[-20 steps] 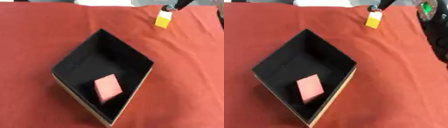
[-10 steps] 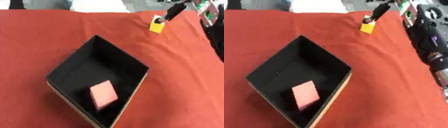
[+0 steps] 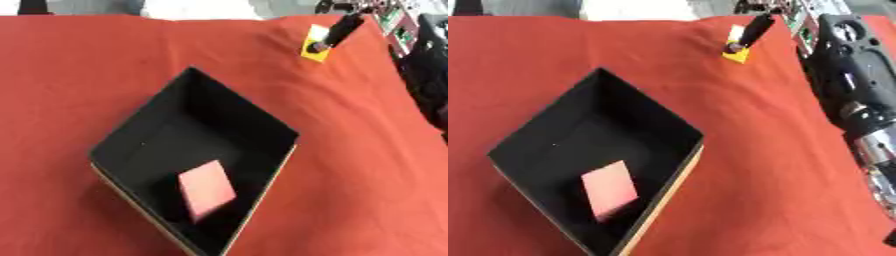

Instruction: Pick up objects on the table and place them in the box.

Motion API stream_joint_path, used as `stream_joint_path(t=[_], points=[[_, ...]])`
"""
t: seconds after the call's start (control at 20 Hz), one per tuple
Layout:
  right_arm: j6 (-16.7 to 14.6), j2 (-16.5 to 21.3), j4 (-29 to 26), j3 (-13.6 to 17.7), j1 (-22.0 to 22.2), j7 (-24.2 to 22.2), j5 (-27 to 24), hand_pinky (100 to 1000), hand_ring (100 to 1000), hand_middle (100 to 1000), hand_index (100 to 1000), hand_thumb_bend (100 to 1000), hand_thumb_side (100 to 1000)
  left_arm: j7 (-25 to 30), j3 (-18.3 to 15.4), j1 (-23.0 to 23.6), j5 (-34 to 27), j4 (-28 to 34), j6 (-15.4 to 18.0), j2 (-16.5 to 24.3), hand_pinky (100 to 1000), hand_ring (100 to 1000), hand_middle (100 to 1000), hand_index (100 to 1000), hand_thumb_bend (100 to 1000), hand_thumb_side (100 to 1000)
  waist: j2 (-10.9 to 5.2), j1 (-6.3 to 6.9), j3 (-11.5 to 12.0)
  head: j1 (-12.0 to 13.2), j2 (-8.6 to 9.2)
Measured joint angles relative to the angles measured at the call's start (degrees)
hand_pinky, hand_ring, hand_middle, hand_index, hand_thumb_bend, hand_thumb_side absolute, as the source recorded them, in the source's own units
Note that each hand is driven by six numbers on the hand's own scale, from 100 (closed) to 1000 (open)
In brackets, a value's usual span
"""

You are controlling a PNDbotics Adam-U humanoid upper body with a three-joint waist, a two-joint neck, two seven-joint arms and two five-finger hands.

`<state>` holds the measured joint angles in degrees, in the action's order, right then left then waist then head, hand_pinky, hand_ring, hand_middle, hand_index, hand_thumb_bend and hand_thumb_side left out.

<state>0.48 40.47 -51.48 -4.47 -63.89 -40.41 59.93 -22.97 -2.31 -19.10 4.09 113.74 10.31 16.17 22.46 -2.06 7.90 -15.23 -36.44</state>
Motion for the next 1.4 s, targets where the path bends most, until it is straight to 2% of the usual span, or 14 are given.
stream_joint_path(t=[0.4, 0.65, 0.8, 0.9, 1.0, 1.05, 1.15, 1.2, 1.3, 1.4], points=[[2.23, -0.52, 3.51, 2.34, -0.79, 2.08, 0.98, 890, 955, 889, 956, 406, 474, 0.06, 0.01, -0.09, 0.00, 0.00, -0.03, 0.00, 572, 761, 669, 844, 187, 829, 1.27, 0.25, 0.31, -0.08, 0.01], [3.52, -0.54, 4.31, 3.15, -1.18, 3.41, 0.98, 890, 953, 889, 956, 391, 470, 0.17, 0.01, -0.10, 0.00, 0.00, -0.13, 0.01, 572, 762, 669, 844, 187, 829, 1.49, 0.35, 0.42, -0.31, 0.25], [4.04, -0.54, 4.69, 3.46, -1.28, 4.00, 0.98, 889, 953, 889, 956, 394, 470, 0.28, 0.01, -0.10, 0.00, 0.00, -0.17, 0.01, 572, 762, 669, 844, 187, 830, 1.55, 0.35, 0.48, -0.51, 0.30], [4.30, -0.56, 5.11, 3.71, -1.62, 4.17, 0.98, 878, 942, 871, 949, 415, 439, 0.36, 0.01, -0.10, 0.00, 0.00, -0.15, 0.01, 572, 762, 669, 843, 186, 831, 1.60, 0.32, 0.57, -0.57, 0.38], [4.56, -0.71, 5.66, 3.80, -1.69, 4.21, 1.00, 855, 912, 824, 931, 425, 410, 0.43, 0.01, -0.10, 0.00, 0.00, -0.13, 0.01, 572, 762, 668, 842, 186, 831, 1.70, 0.27, 0.62, -0.66, 0.74], [4.60, -0.85, 5.91, 3.81, -1.69, 4.24, 1.01, 819, 848, 754, 880, 425, 337, 0.48, 0.01, -0.10, 0.00, 0.00, -0.11, 0.01, 572, 762, 666, 840, 185, 831, 1.79, 0.26, 0.65, -0.73, 0.77], [4.70, -0.96, 6.16, 3.81, -1.69, 4.61, 1.02, 819, 848, 754, 880, 425, 337, 0.62, 0.01, -0.10, 0.00, 0.00, -0.14, 0.01, 572, 762, 666, 840, 185, 831, 1.92, 0.26, 0.77, -0.76, 0.79], [4.74, -0.97, 6.26, 3.81, -1.69, 4.82, 1.02, 725, 694, 585, 754, 388, 119, 0.67, 0.01, -0.10, 0.00, 0.00, -0.17, 0.01, 572, 762, 666, 840, 185, 832, 1.92, 0.26, 0.78, -0.76, 0.79], [4.80, -0.99, 6.28, 3.78, -1.69, 5.69, 1.02, 704, 663, 555, 722, 381, 100, 0.77, 0.02, -0.10, 0.00, 0.00, -0.24, 0.01, 572, 762, 665, 839, 186, 832, 1.96, 0.22, 0.79, -0.79, 0.79], [5.00, -1.16, 6.28, 3.74, -1.71, 6.79, 1.02, 670, 618, 513, 679, 325, 100, 0.83, 0.02, -0.12, 0.00, 0.00, -0.24, 0.01, 573, 763, 666, 839, 185, 832, 1.96, 0.14, 0.80, -0.81, 0.80]])
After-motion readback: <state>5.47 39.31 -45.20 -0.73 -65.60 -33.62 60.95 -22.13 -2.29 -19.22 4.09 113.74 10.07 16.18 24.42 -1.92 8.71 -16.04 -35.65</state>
